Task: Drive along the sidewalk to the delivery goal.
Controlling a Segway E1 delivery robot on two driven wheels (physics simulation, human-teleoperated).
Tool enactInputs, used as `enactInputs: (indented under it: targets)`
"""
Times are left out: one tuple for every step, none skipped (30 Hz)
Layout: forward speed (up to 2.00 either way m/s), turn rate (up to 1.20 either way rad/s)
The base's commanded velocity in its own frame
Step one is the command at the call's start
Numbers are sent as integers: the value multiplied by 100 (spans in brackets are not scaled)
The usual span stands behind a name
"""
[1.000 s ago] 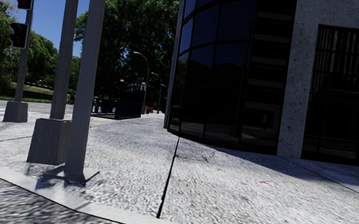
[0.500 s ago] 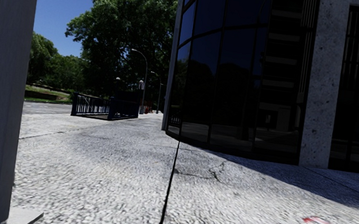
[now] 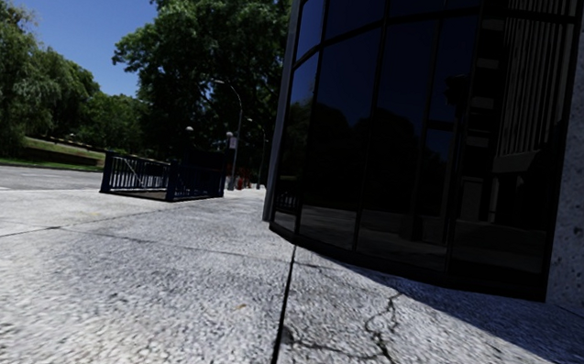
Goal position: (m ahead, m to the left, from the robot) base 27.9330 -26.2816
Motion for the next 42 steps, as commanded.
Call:
enactInputs:
  targets:
    - [200, 96]
    - [200, 120]
    - [200, 120]
    - [200, 120]
    - [200, 120]
    - [200, 120]
    - [200, 120]
    - [200, 120]
    - [200, 120]
    - [200, 108]
    - [200, 67]
    - [200, 62]
    - [200, 61]
    - [200, 61]
    - [200, 57]
    - [200, 39]
    - [200, 20]
    - [200, 12]
    - [200, 8]
    - [200, 4]
    - [200, 2]
    - [200, 1]
    - [200, 0]
    - [200, 0]
    - [200, 0]
    - [200, 0]
    - [200, 0]
    - [200, 0]
    - [200, 0]
    - [200, 0]
    - [200, 0]
    - [200, 0]
    - [200, 0]
    - [200, 0]
    - [200, 0]
    - [200, 0]
    - [200, 0]
    - [200, 0]
    - [200, 0]
    - [200, 0]
    - [200, 0]
    - [200, 0]
